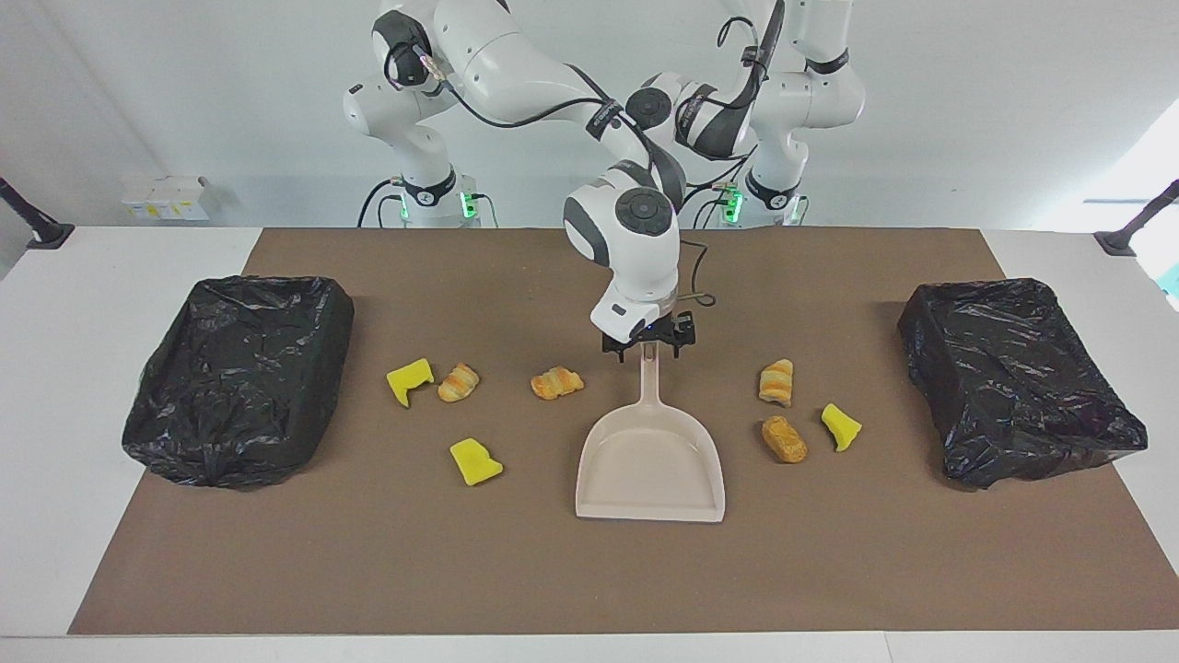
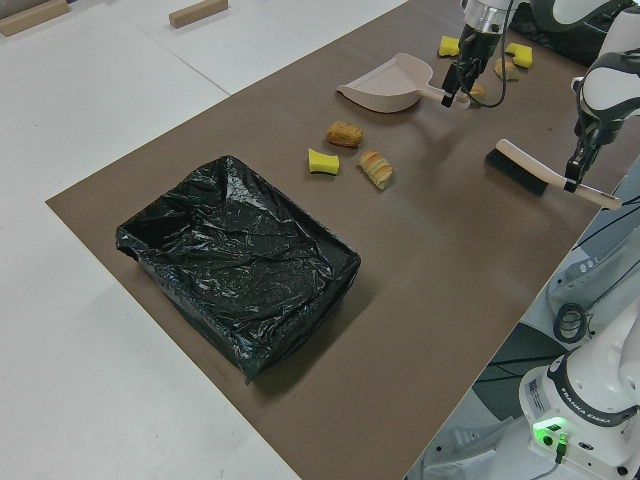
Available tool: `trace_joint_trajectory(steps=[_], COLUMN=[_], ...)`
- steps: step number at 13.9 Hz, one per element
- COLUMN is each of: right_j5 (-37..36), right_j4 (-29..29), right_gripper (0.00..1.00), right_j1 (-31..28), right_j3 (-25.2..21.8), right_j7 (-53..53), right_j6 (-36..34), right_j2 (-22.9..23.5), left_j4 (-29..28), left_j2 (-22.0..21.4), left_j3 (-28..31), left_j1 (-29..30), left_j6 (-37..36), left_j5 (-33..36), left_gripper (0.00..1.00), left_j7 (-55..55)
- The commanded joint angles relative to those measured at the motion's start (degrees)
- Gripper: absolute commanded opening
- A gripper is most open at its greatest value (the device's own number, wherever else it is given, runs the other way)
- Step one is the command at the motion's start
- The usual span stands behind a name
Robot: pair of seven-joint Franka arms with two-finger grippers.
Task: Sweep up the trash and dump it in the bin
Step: 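Drag the dustpan toward the bread pieces while the left gripper reaches the brush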
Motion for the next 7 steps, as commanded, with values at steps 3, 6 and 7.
trace_joint_trajectory(steps=[3, 6, 7], right_j5=[-5.75, -5.05, -5.22], right_j4=[-0.74, -1.54, -1.45], right_gripper=[0.35, 0.29, 0.24], right_j1=[-0.18, -0.10, 0.07], right_j3=[0.12, 0.12, 0.12], right_j7=[-2.95, -6.68, -5.81], right_j6=[1.13, 0.35, 0.26], right_j2=[0.41, 0.15, 0.15], left_j4=[-0.56, -0.56, -0.56], left_j2=[-1.37, -1.37, -1.46], left_j3=[0.49, 0.49, 0.58], left_j1=[-0.96, -0.96, -0.96], left_j6=[-1.86, -1.85, -2.12], left_j5=[-1.15, -1.15, -1.15], left_gripper=[0.00, 0.00, 0.00], left_j7=[0.62, 0.62, 0.62])
